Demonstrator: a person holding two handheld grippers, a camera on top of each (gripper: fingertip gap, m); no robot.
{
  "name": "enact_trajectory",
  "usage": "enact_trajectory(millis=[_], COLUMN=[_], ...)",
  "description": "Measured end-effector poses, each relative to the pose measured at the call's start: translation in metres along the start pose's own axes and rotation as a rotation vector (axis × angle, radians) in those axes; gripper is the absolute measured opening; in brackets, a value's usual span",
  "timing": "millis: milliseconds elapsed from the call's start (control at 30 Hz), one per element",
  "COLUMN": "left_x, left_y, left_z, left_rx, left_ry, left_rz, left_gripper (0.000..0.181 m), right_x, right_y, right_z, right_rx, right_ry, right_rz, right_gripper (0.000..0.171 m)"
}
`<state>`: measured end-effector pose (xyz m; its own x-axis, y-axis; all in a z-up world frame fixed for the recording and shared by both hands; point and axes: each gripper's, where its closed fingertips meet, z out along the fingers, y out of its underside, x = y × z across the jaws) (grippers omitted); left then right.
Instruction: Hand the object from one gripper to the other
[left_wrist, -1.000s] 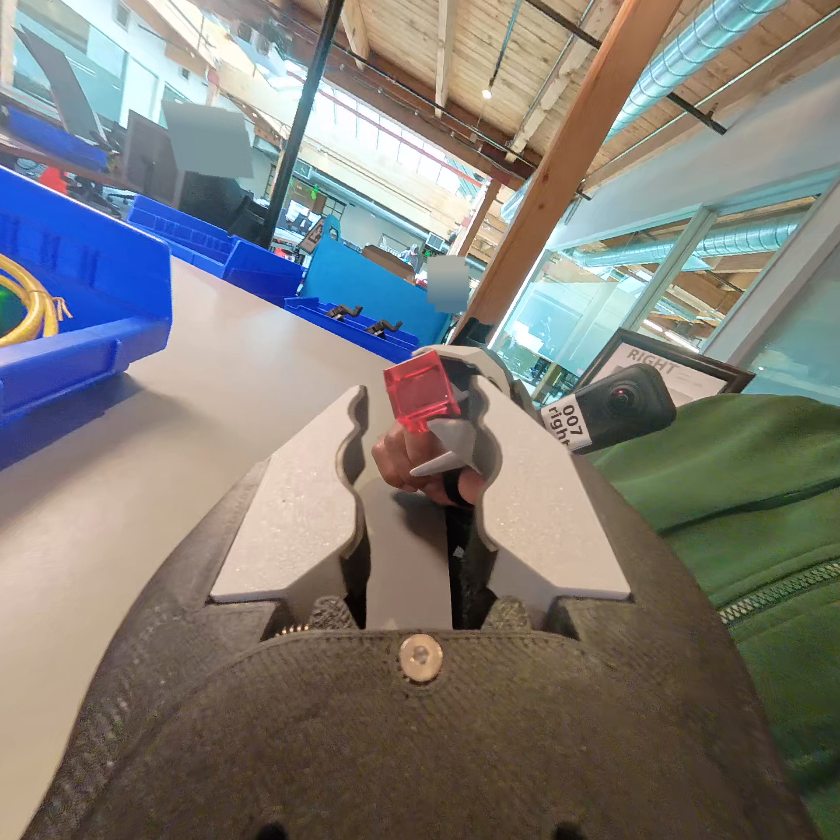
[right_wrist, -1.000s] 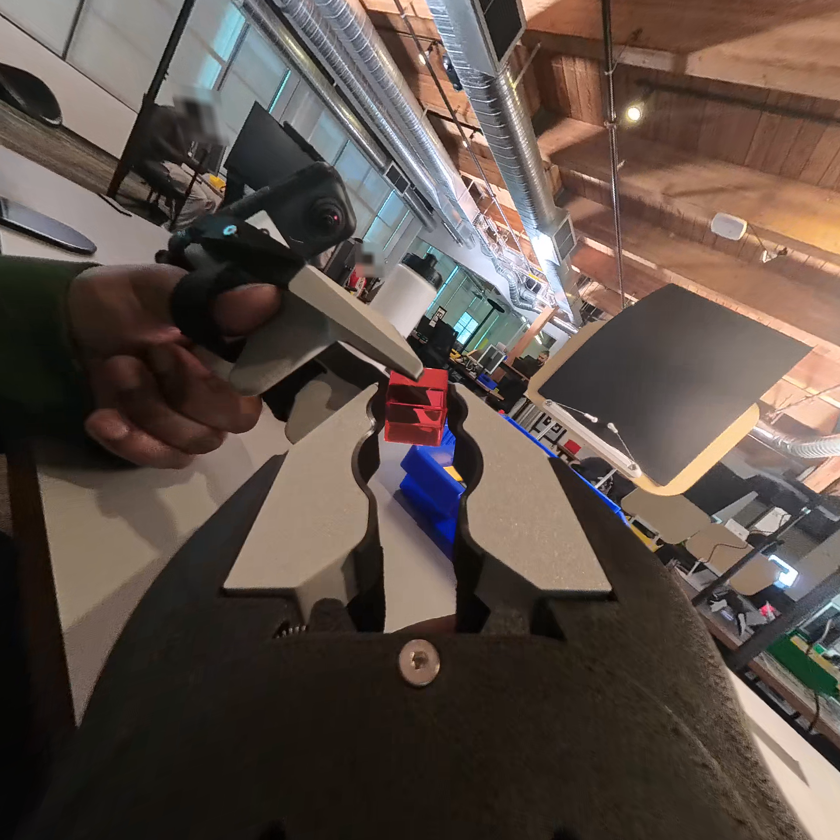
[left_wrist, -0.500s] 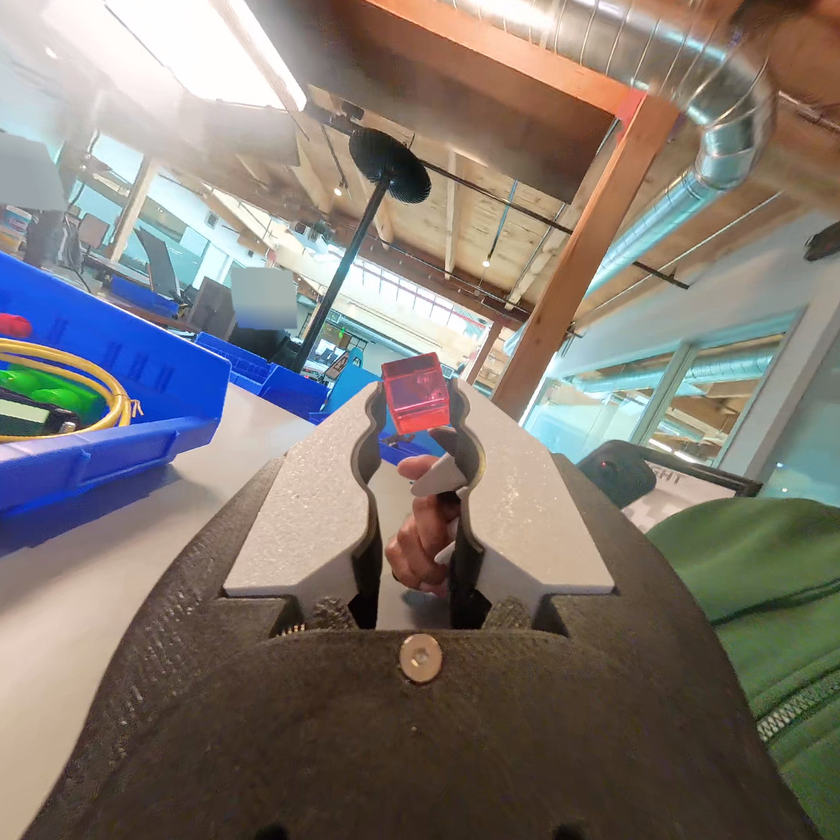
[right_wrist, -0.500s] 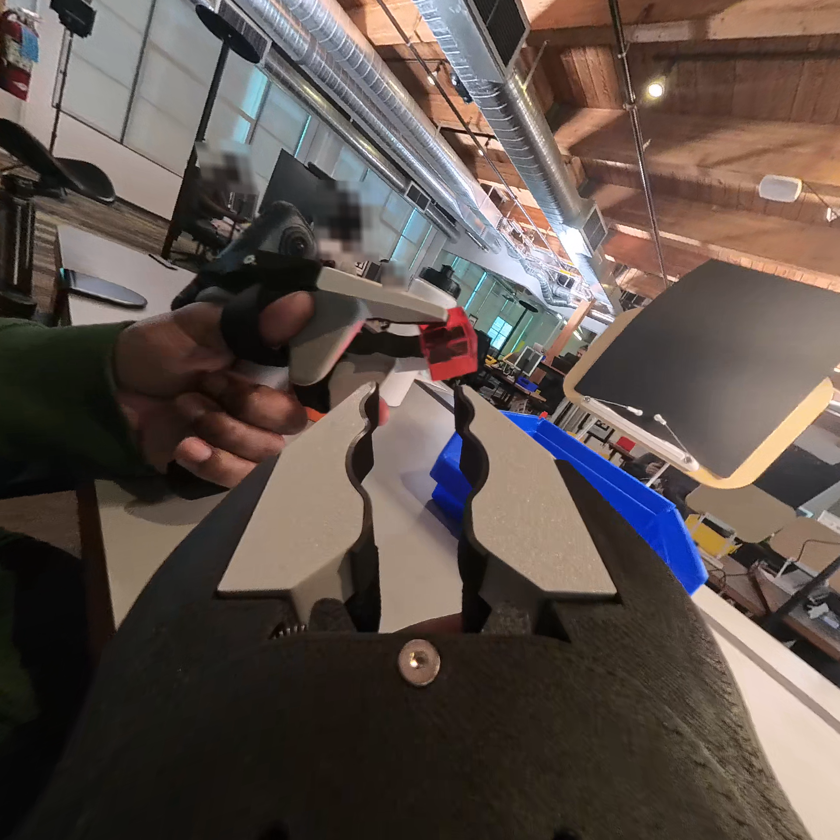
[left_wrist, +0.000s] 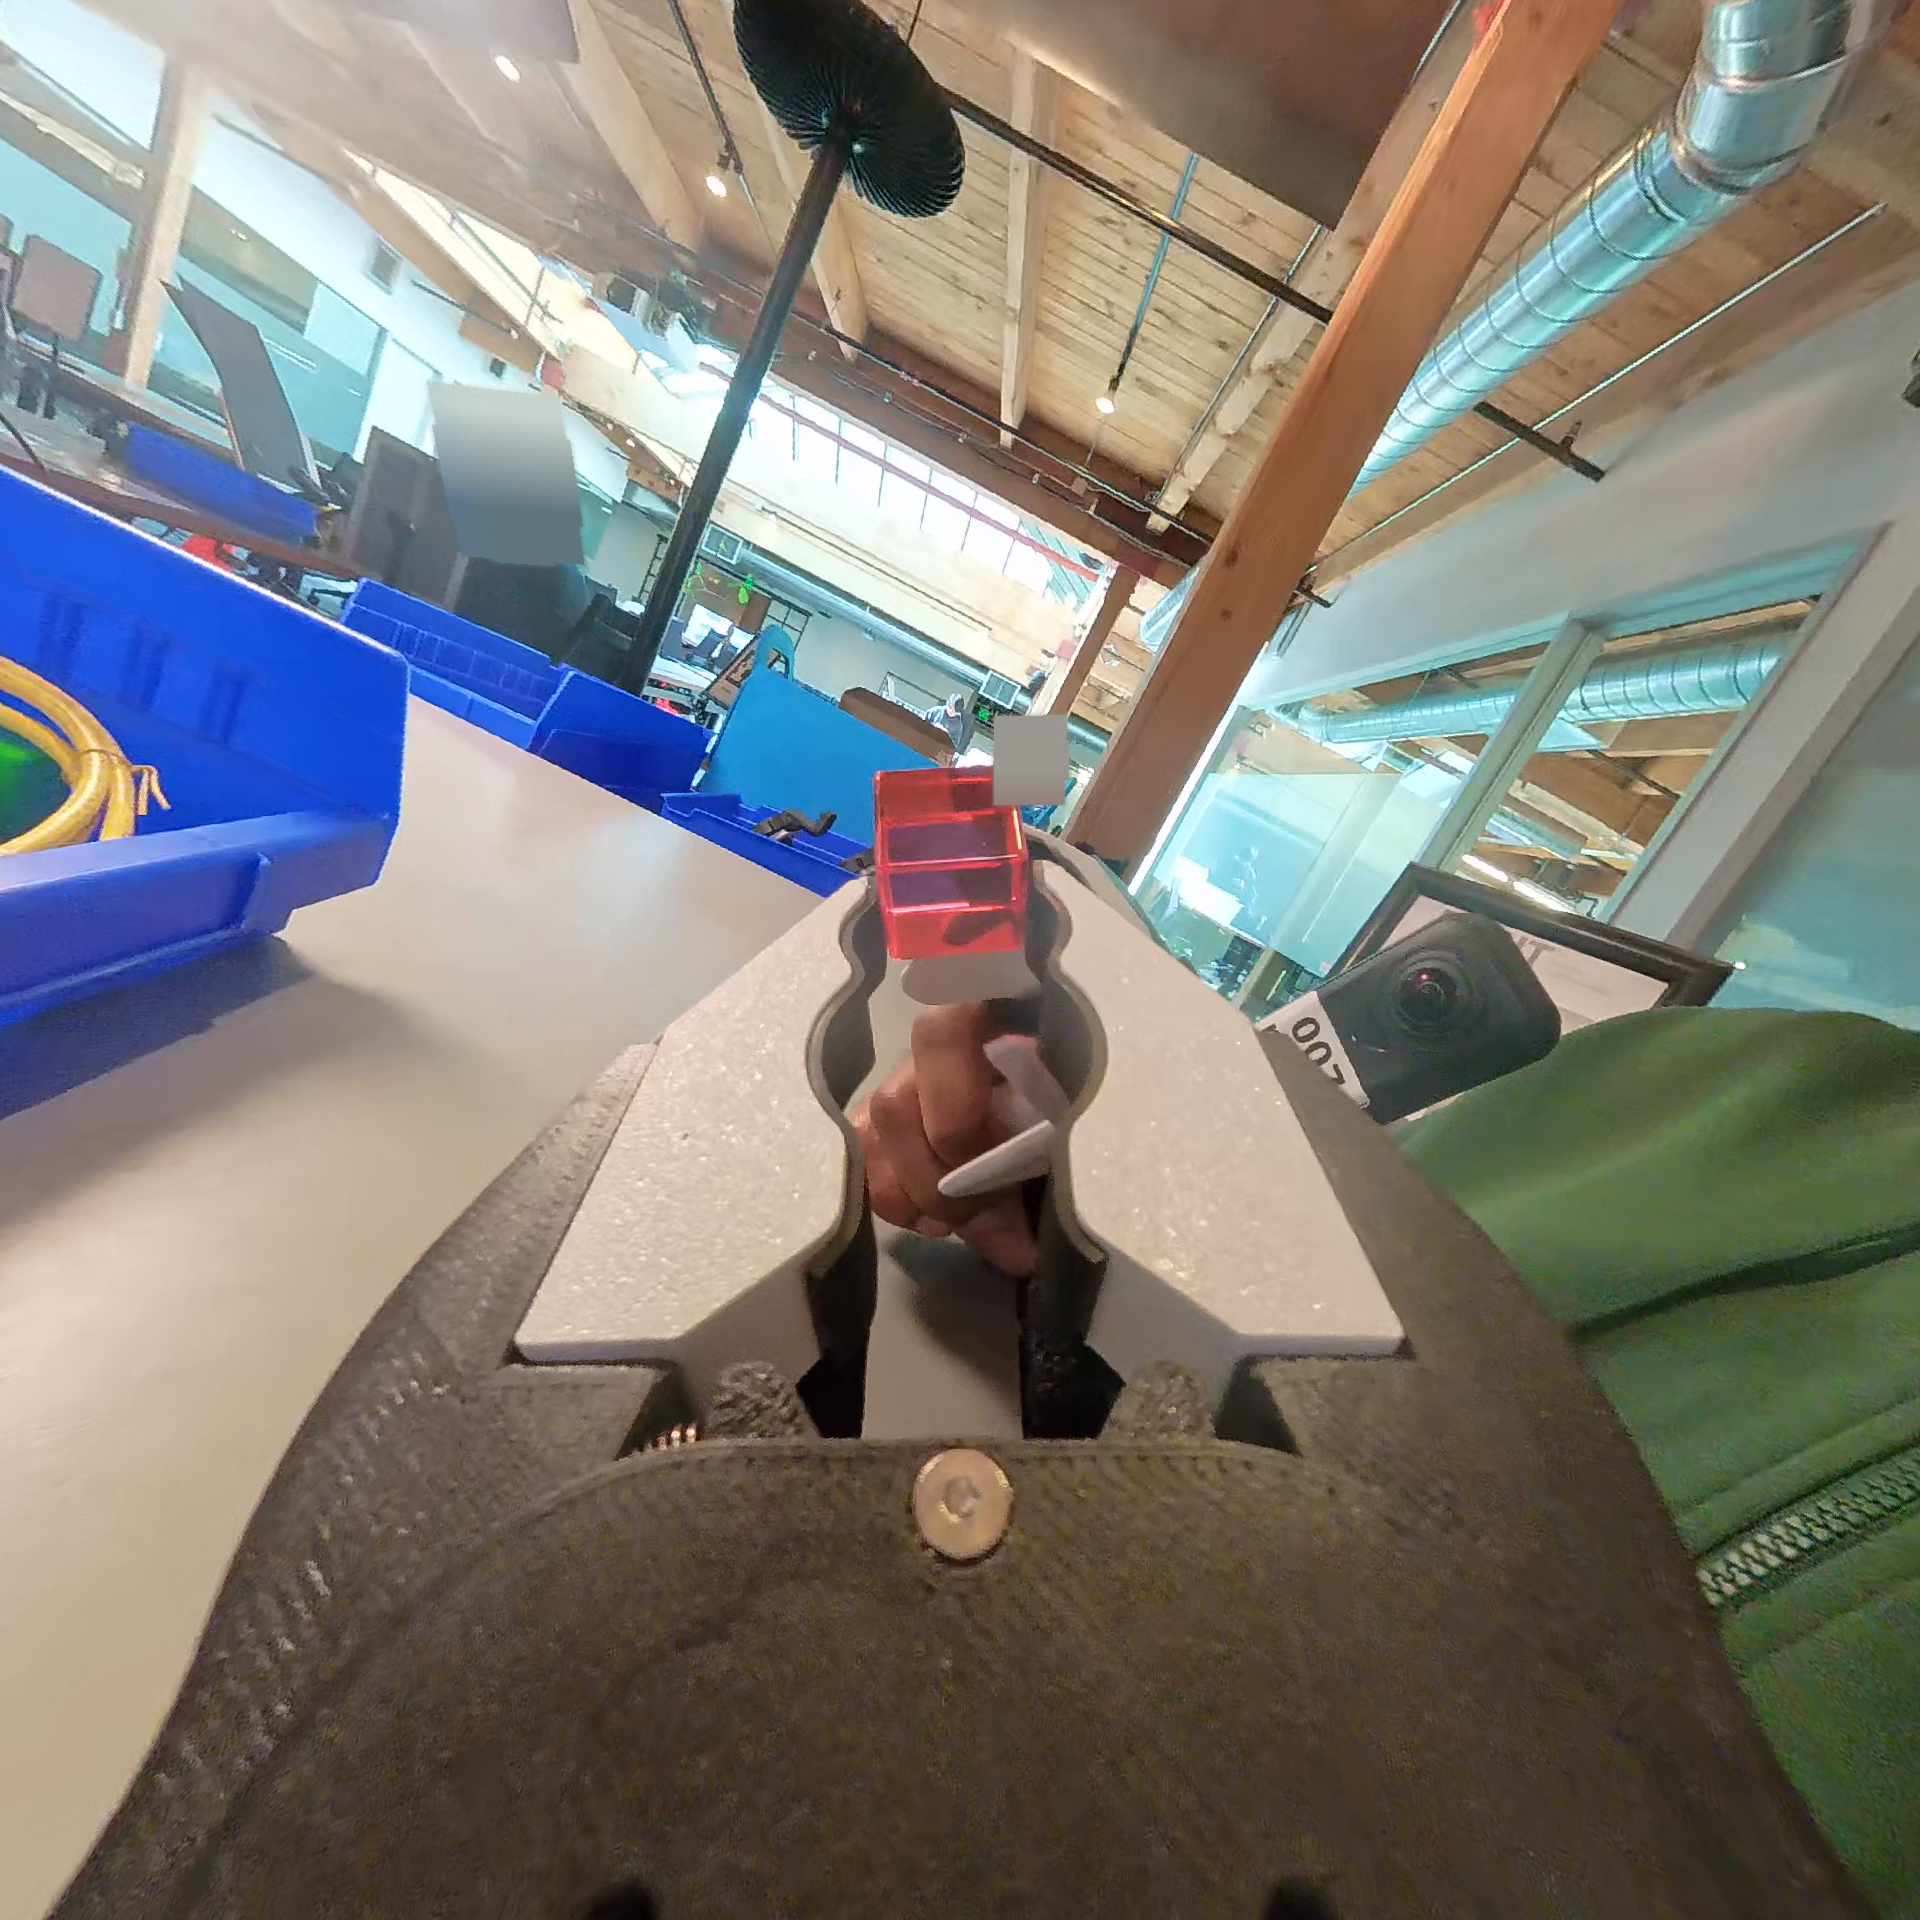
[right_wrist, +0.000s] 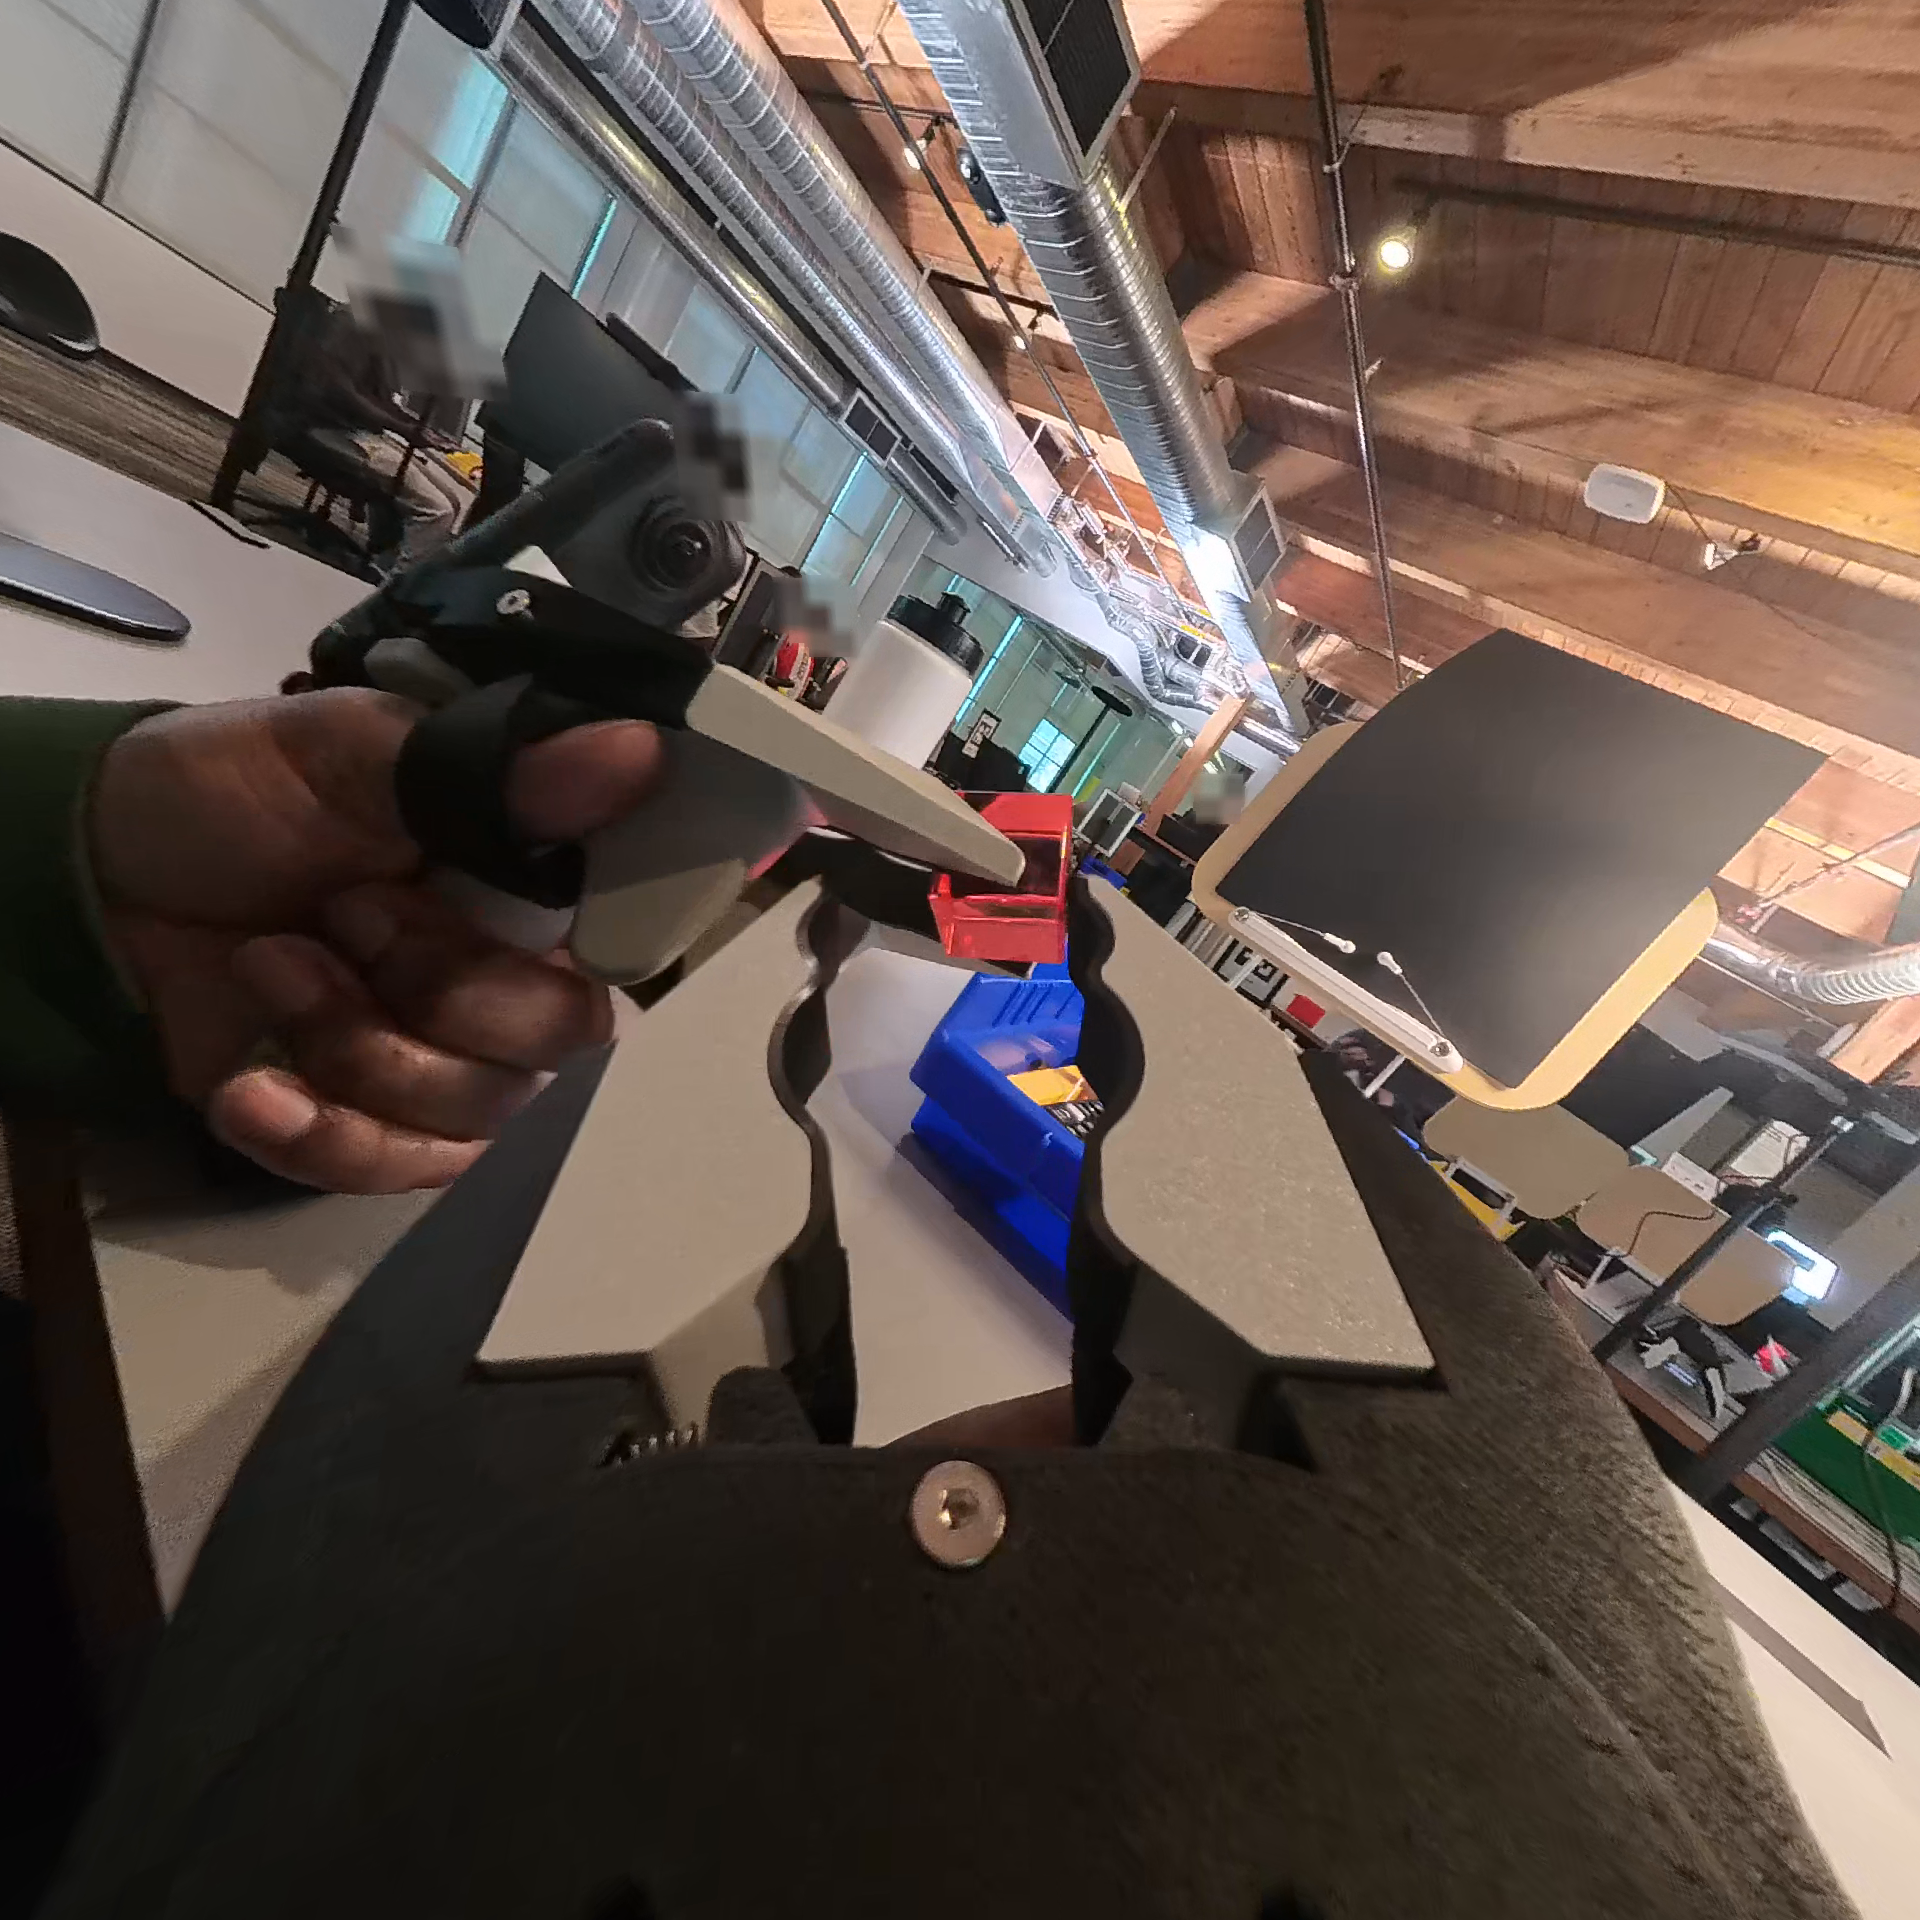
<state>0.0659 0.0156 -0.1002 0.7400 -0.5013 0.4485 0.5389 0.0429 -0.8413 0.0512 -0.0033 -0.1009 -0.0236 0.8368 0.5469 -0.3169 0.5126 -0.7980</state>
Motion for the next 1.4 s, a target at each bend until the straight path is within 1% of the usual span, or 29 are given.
enact_trajectory(millis=[67, 100, 200, 300, 433, 600, 667, 767, 800, 867, 900, 933, 1000, 1067, 1167, 1300, 1400], left_x=[-0.001, 0.000, 0.002, 0.003, 0.004, 0.017, 0.016, 0.015, 0.014, 0.015, 0.015, 0.014, 0.007, -0.001, -0.009, -0.010, -0.007], left_y=[0.001, 0.001, 0.001, -0.010, -0.020, -0.013, -0.011, -0.008, -0.006, -0.004, -0.004, -0.005, -0.008, -0.011, -0.018, -0.018, -0.013], left_z=[0.000, 0.000, 0.000, -0.004, -0.009, -0.006, -0.004, -0.003, -0.003, -0.002, -0.003, -0.004, -0.006, -0.008, -0.013, -0.014, -0.010], left_rx=[-0.009, -0.012, -0.010, 0.053, 0.106, 0.077, 0.063, 0.052, 0.042, 0.029, 0.032, 0.035, 0.044, 0.055, 0.089, 0.088, 0.055], left_ry=[0.004, 0.007, 0.018, 0.013, 0.005, 0.082, 0.078, 0.070, 0.066, 0.072, 0.073, 0.071, 0.038, 0.001, -0.028, -0.018, 0.000], left_rz=[-0.017, -0.017, -0.010, 0.015, 0.058, 0.048, 0.050, 0.059, 0.063, 0.074, 0.075, 0.075, 0.061, 0.041, 0.003, -0.041, -0.039], left_gripper=[0.026, 0.026, 0.028, 0.042, 0.051, 0.057, 0.057, 0.054, 0.052, 0.040, 0.038, 0.036, 0.027, 0.027, 0.026, 0.026, 0.027], right_x=[0.005, 0.007, 0.007, 0.008, 0.013, 0.019, 0.017, 0.009, 0.007, 0.006, 0.006, 0.007, 0.010, 0.018, 0.022, 0.007, 0.004], right_y=[0.001, 0.001, 0.000, -0.001, -0.007, -0.009, -0.008, -0.009, -0.010, -0.009, -0.009, -0.008, -0.004, -0.001, -0.001, 0.004, 0.007], right_z=[0.000, -0.001, -0.001, -0.002, -0.005, -0.008, -0.008, -0.009, -0.009, -0.009, -0.009, -0.009, -0.007, -0.005, -0.005, -0.001, 0.002], right_rx=[-0.005, -0.003, 0.001, 0.010, 0.057, 0.099, 0.093, 0.083, 0.082, 0.078, 0.076, 0.073, 0.062, 0.064, 0.058, -0.002, -0.029], right_ry=[0.033, 0.045, 0.038, 0.011, -0.082, -0.255, -0.322, -0.411, -0.425, -0.437, -0.440, -0.436, -0.391, -0.312, -0.185, -0.100, -0.020], right_rz=[-0.009, -0.013, -0.007, 0.064, 0.317, 0.725, 0.840, 0.925, 0.933, 0.952, 0.957, 0.956, 0.927, 0.844, 0.600, 0.236, 0.039], right_gripper=[0.037, 0.029, 0.027, 0.026, 0.026, 0.026, 0.026, 0.026, 0.026, 0.026, 0.026, 0.025, 0.026, 0.028, 0.036, 0.051, 0.052])
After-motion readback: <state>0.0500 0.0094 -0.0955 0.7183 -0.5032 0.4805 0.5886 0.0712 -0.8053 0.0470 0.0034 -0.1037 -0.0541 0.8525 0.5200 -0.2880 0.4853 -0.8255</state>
